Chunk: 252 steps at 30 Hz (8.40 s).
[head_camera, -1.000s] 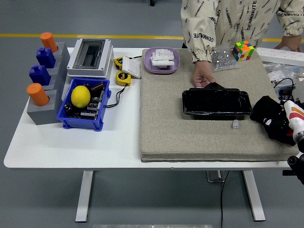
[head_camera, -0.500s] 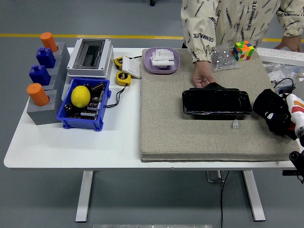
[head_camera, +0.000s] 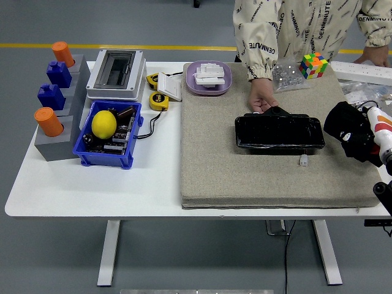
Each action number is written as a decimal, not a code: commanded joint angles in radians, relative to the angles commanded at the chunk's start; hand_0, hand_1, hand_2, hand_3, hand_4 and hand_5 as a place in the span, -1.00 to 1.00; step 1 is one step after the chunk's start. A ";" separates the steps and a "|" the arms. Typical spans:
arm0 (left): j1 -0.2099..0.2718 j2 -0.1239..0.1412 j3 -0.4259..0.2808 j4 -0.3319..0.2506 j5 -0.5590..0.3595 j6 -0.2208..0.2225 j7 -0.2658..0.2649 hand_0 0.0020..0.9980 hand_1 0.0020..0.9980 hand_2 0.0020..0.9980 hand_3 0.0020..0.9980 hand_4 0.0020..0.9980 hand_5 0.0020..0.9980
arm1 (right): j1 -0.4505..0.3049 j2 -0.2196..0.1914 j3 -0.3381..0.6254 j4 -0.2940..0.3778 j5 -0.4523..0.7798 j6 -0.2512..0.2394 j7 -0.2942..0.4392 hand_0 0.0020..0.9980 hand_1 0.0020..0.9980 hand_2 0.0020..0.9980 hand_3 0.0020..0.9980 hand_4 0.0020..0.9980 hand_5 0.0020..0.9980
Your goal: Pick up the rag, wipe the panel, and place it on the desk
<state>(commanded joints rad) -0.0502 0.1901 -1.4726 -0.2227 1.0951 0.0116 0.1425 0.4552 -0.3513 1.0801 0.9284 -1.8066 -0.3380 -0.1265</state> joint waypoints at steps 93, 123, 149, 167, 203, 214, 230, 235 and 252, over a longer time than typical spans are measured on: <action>-0.021 0.008 0.022 0.001 -0.009 0.000 0.001 0.22 0.28 0.31 0.12 0.25 -0.12 | 0.169 0.335 -0.281 -0.030 0.086 0.002 0.016 -0.24 -0.10 -0.01 -0.03 0.44 -0.69; -0.016 0.002 0.010 0.000 -0.007 0.000 0.001 0.22 0.28 0.31 0.12 0.25 -0.13 | 0.154 0.277 -0.223 -0.048 0.081 0.008 0.014 -0.24 -0.09 -0.01 -0.03 0.45 -0.67; -0.004 -0.001 0.005 0.000 -0.007 0.000 0.001 0.22 0.28 0.31 0.12 0.25 -0.12 | 0.092 0.180 -0.138 -0.066 0.069 0.016 0.012 -0.24 -0.10 -0.01 -0.03 0.46 -0.67; 0.004 -0.002 0.007 -0.001 -0.008 -0.001 0.000 0.22 0.28 0.31 0.12 0.25 -0.13 | 0.060 0.130 -0.100 -0.066 0.057 0.020 0.008 -0.23 -0.09 -0.01 -0.03 0.45 -0.67; 0.004 -0.004 -0.003 -0.001 -0.003 -0.001 0.000 0.22 0.28 0.31 0.12 0.25 -0.13 | 0.037 0.055 -0.024 -0.074 0.031 0.031 0.000 -0.23 -0.09 -0.01 -0.03 0.46 -0.66; 0.006 -0.004 -0.004 0.000 -0.004 -0.001 0.000 0.22 0.28 0.31 0.12 0.25 -0.13 | 0.061 0.103 -0.055 -0.073 0.036 0.028 0.003 -0.23 -0.09 -0.01 -0.02 0.47 -0.66; 0.001 -0.001 -0.003 -0.001 -0.002 -0.001 0.001 0.22 0.28 0.31 0.12 0.25 -0.13 | 0.076 0.162 -0.096 -0.069 0.043 0.026 0.007 -0.23 -0.09 -0.01 -0.03 0.47 -0.66; 0.000 -0.002 -0.002 -0.001 -0.004 -0.001 0.001 0.22 0.28 0.31 0.12 0.25 -0.12 | 0.074 0.180 -0.118 -0.065 0.053 0.024 0.009 -0.23 -0.09 -0.01 -0.02 0.47 -0.66; 0.002 0.002 0.005 0.000 -0.005 -0.001 0.002 0.22 0.28 0.31 0.12 0.25 -0.12 | 0.112 0.241 -0.230 -0.020 0.066 0.021 0.005 -0.22 -0.09 -0.01 -0.02 0.47 -0.65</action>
<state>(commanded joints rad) -0.0480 0.1920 -1.4679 -0.2224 1.0902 0.0110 0.1441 0.5675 -0.1098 0.8502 0.9083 -1.7404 -0.3166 -0.1212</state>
